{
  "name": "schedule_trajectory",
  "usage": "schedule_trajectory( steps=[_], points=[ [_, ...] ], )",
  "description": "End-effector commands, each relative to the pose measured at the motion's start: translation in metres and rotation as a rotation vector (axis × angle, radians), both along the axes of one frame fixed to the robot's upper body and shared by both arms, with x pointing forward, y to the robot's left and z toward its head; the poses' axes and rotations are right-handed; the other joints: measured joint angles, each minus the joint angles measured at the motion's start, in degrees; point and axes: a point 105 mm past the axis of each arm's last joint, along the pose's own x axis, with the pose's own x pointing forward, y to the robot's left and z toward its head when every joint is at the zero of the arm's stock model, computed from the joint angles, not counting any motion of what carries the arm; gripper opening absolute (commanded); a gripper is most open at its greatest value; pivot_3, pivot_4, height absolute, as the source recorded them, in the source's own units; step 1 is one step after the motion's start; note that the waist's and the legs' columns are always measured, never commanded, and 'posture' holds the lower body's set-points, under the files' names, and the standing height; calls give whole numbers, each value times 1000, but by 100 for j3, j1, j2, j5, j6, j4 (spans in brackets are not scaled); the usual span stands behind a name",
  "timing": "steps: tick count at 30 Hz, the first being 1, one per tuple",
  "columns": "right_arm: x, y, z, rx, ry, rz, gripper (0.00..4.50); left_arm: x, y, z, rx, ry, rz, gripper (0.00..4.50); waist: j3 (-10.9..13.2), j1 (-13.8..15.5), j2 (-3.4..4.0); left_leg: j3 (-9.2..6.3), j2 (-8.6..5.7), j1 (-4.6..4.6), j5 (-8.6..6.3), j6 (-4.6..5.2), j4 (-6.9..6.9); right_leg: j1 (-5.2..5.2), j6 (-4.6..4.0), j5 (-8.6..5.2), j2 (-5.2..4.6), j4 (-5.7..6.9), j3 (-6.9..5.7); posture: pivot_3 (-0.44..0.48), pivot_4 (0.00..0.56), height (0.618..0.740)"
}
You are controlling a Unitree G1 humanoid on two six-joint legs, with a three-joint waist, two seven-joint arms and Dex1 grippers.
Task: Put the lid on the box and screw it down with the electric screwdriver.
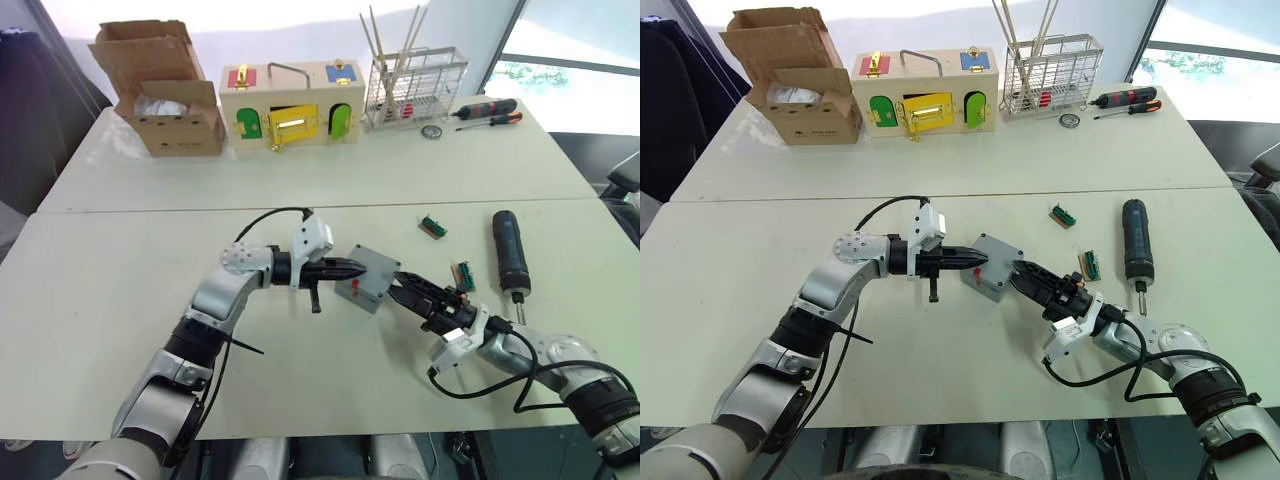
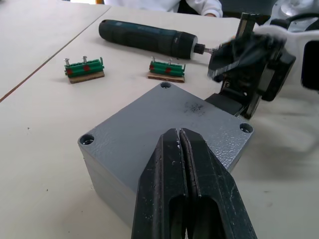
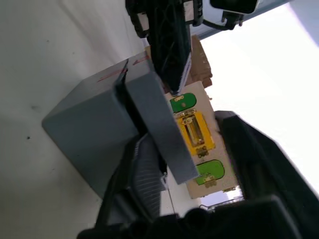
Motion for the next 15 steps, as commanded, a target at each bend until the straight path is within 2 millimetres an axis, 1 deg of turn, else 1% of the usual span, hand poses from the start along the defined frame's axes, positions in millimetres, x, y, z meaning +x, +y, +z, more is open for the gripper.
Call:
schedule_trajectory(
  steps=[1, 2, 4, 5, 9, 15],
  points=[
    [-6, -5, -8, -40, 30, -14, 3790, -3, 0, -20, 53, 37, 4, 0, -2, 15, -2, 0, 0, 33, -2, 4, -11, 34, 1, -1, 0, -9, -1, 0, 150, 734],
    [-7, -6, -8, -42, 32, -15, 4162, -4, 0, -21, 53, 41, 4, 0, -3, 20, -3, -1, 0, 71, -3, 6, -29, 74, 1, -3, 0, -26, -1, 0, 150, 734],
    [-10, -7, -8, -45, 37, -18, 4162, -5, -1, -24, 58, 44, 2, 0, -7, 16, -1, -1, 0, 138, -24, 41, -61, 141, 1, -4, 0, -67, -1, 0, 150, 734],
    [-10, -8, -9, -46, 38, -19, 4162, -5, -1, -25, 63, 43, 2, 0, -11, 11, 2, -1, 2, 152, -32, 55, -64, 156, 3, -5, 1, -74, -2, 0, 150, 734],
    [-12, -10, -8, -50, 37, -28, 4162, -5, 0, -30, 78, 44, 3, 0, -19, 20, 2, 0, 1, 147, -17, 30, -64, 156, 3, -5, -1, -88, 0, 0, 150, 734],
    [-14, -16, -7, -63, 26, -50, 4162, -6, 0, -34, 93, 49, 1, 0, -24, 31, 7, 0, 1, 148, -17, 29, -64, 158, 3, -5, -2, -88, 0, 0, 150, 734]
  ],
)
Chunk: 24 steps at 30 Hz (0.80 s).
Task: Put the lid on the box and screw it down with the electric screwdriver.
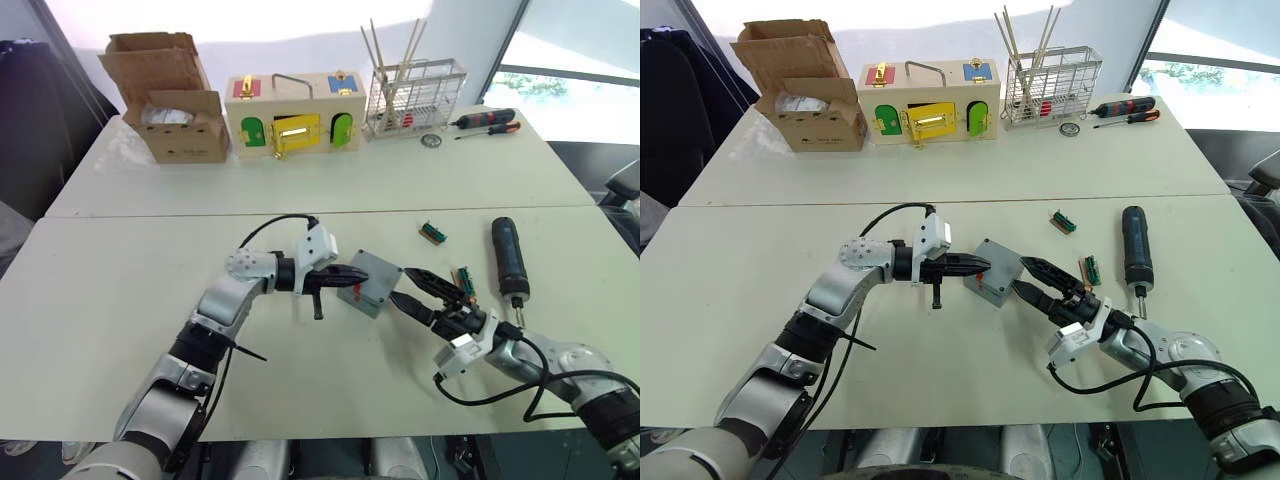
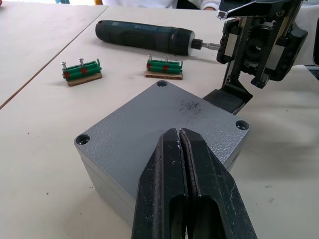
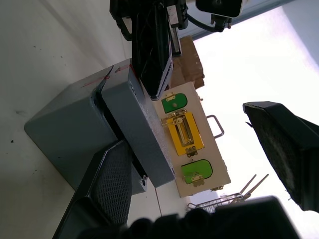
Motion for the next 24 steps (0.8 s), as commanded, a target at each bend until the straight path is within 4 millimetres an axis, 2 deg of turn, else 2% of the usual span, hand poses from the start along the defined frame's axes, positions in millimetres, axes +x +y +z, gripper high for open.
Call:
schedule_trajectory(
  steps=[1, 11, 13, 16, 18, 20, 21, 24],
  points=[
    [-4, -12, -5, -57, 15, -32, 4162, -3, 5, -26, 81, 57, 17, 0, -1, 15, 1, 0, 0, 0, 0, 0, 0, 0, 0, 0, 0, 0, 0, 0, 150, 734],
    [-8, -20, 2, -89, -3, -38, 4162, -2, 4, -34, 95, 69, 34, 0, -14, 86, 16, 0, 0, 3, -14, 26, 1, 2, 0, 0, 2, 2, 1, 0, 150, 734],
    [-5, -24, 7, -75, 0, -56, 4162, -2, 2, -30, 70, 67, 37, 0, -14, 100, 16, 0, 0, 3, -14, 25, 1, 2, 0, 0, 1, 1, 1, 0, 150, 734],
    [-4, -28, 13, -30, 24, -83, 4162, 1, -1, -14, -20, 57, 60, 0, -14, 109, 16, 0, 1, 2, -15, 26, 1, 5, 0, 0, -1, -1, 1, 0, 150, 734],
    [-1, -32, 23, 37, 49, -123, 4162, 3, 2, 7, -105, 18, 81, 0, -13, 101, 14, 0, 4, 1, -15, 26, 1, 4, 0, 0, -1, -2, 1, 0, 150, 734],
    [2, -35, 39, 138, 72, -169, 3527, 7, 13, 38, -207, -19, 136, 0, -10, 81, 13, -1, 11, -5, -15, 26, 0, -3, 0, 0, 0, -1, 2, 0, 150, 734],
    [4, -38, 48, 201, 79, -197, 3451, 10, 20, 55, -262, -34, 178, 0, -6, 69, 11, -1, 13, -10, -15, 26, 0, -10, 0, 0, 0, -1, 2, 0, 150, 734],
    [9, -46, 67, 394, 114, -285, 2634, 16, 43, 90, -385, -47, 301, 0, -2, 36, 7, -3, 21, -14, -15, 26, -1, -16, 0, 0, 2, 0, 2, 0, 150, 734]
  ],
)
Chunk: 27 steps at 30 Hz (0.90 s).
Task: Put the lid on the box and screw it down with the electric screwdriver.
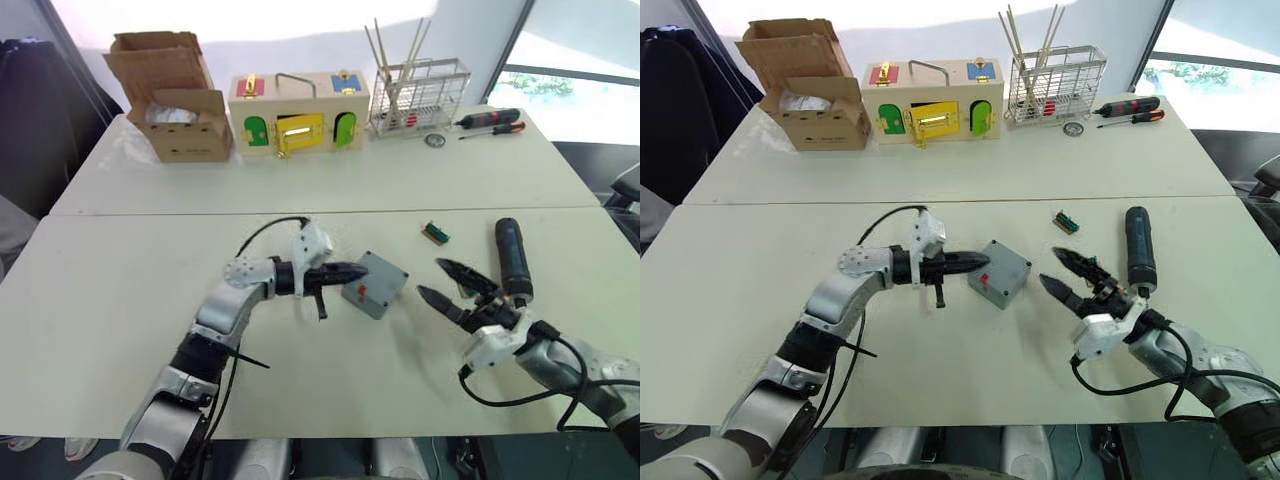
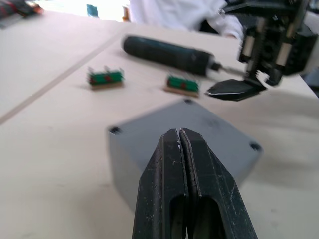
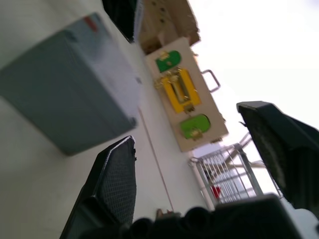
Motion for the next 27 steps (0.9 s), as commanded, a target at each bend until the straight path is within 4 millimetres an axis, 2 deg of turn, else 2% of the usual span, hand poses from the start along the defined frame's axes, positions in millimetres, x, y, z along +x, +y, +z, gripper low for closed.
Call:
schedule_trajectory(
  steps=[1, 3, 5, 6, 8, 10, 16, 18, 21, 24, 27],
  points=[
    [8, -11, 39, 300, -20, -127, 2272, 7, 32, 61, -169, -83, 173, 0, 1, -20, -2, -1, 1, 0, 0, 0, -2, 0, 0, 0, 0, -1, -1, 0, 150, 734],
    [10, -16, 45, 435, 5, -188, 1336, 9, 46, 68, -197, -75, 260, 0, -1, -42, 2, -5, 2, 2, 0, 0, -4, 2, 0, 0, 1, -1, -2, 0, 150, 734],
    [12, -19, 45, 602, 61, -239, 357, 9, 57, 63, -193, -44, 329, 0, -1, -49, 1, -4, -1, 3, 0, 0, -6, 2, 0, 0, -1, -2, -1, 0, 150, 734],
    [12, -16, 41, 685, 112, -248, 54, 9, 64, 58, -201, -9, 369, 0, -1, -49, 2, -5, 0, 2, 0, -1, -7, 2, 0, 0, -1, -3, -2, 0, 150, 734],
    [12, -10, 36, 783, 190, -248, 54, 8, 72, 47, -208, 42, 420, 0, -1, -46, 2, -5, -2, 2, 0, -1, -7, 0, 0, 0, -2, -2, 0, 0, 150, 734],
    [11, 0, 28, 887, 325, -214, 54, 4, 76, 25, -149, 82, 443, 0, 0, -46, 3, -6, -2, 1, -1, 0, -7, -2, 0, 0, -2, -1, -1, 0, 150, 734],
    [-2, 19, 4, 983, 746, -122, 54, -7, 68, -24, -1, 129, 402, 0, 2, 31, 6, -5, -3, -1, -5, 5, -8, -5, 0, 0, -4, -1, -1, 0, 150, 734],
    [-10, 23, -10, 1010, 896, -111, 54, -5, 64, -32, 5, 136, 397, 0, 2, 68, 6, -5, -2, -1, -6, 6, -8, -5, -2, -1, -4, -2, -1, 0, 150, 734],
    [-29, 39, -29, 946, 1078, -71, 54, -4, 57, -42, 8, 142, 384, 0, 2, 81, 6, -7, -2, -2, -7, 7, -8, -4, -2, -1, -6, -2, -4, 0, 150, 734],
    [-38, 48, -39, 917, 1156, -68, 54, 1, 48, -47, 10, 135, 374, 0, 2, 62, 5, -5, -2, -4, -7, 7, -8, -7, -1, -1, -6, -3, -3, 0, 150, 734],
    [-36, 48, -42, 926, 1154, -81, 54, 4, 39, -48, 17, 116, 350, 0, 2, 67, 5, -5, -2, -4, -7, 7, -8, -9, -1, 0, -6, -2, -4, 0, 150, 734]
  ],
)
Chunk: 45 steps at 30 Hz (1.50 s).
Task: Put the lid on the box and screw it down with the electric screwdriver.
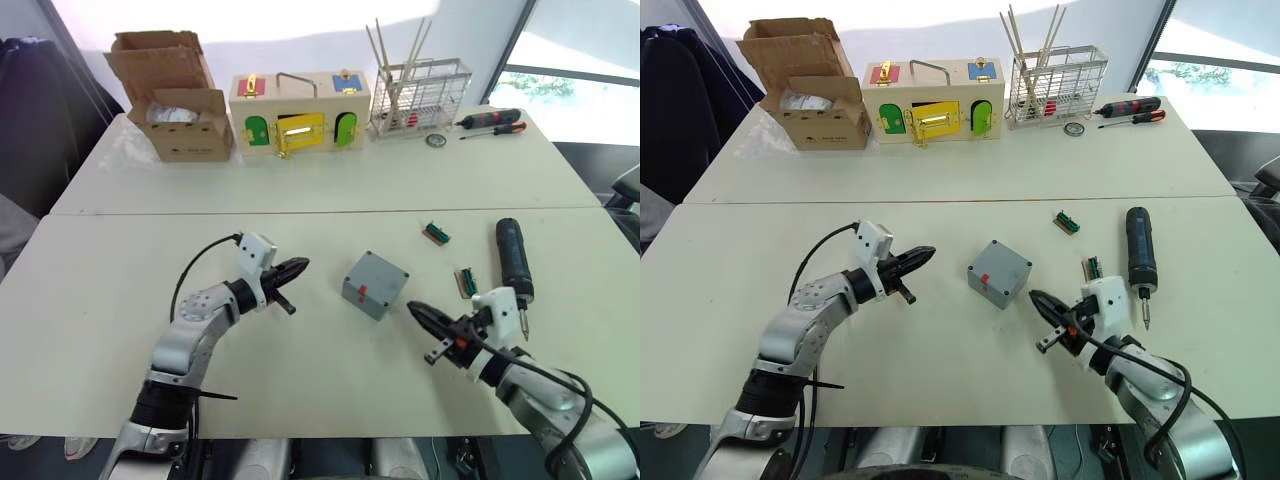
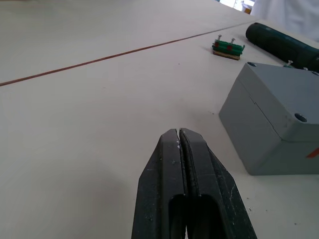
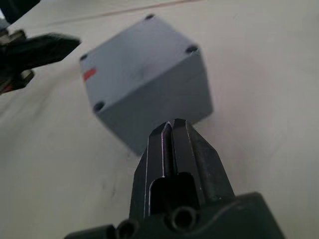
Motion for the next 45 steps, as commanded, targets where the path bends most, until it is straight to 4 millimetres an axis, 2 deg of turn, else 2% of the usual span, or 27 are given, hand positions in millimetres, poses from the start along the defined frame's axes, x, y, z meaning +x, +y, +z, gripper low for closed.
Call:
schedule_trajectory(
  steps=[1, 6, 16, 28, 45],
  points=[
    [3, 5, 11, 10, -49, 6, 54, 3, -11, 9, 5, -64, -40, 0, 0, 2, 0, 0, 0, 0, 0, 0, 0, 0, 0, 0, 0, 0, 0, 0, 150, 734],
    [11, 3, 6, -6, -55, -35, 54, 2, -22, 7, 13, -70, -82, 0, 1, 2, -1, -1, -1, -5, 0, 0, 0, -4, 1, 0, 0, -1, -1, 0, 150, 734],
    [27, 16, 3, 15, -100, -39, 54, -10, -49, 3, 9, -60, -177, 0, 0, -10, -1, 0, -1, -6, 0, -1, 0, -8, 1, 1, 0, 0, -1, 0, 150, 734],
    [53, 17, -3, -1, -149, -53, 54, -26, -45, 1, 1, -32, -179, 0, 2, -5, 0, 0, -1, -7, 1, -2, -7, -12, 1, 1, 1, 0, -1, 0, 150, 734],
    [75, 15, 1, -11, -205, -60, 54, -26, -44, -2, 5, -19, -158, 0, 3, -9, 2, -1, -1, -8, 1, -2, -8, -13, 1, 1, 1, 1, -1, 0, 150, 734]
  ],
)
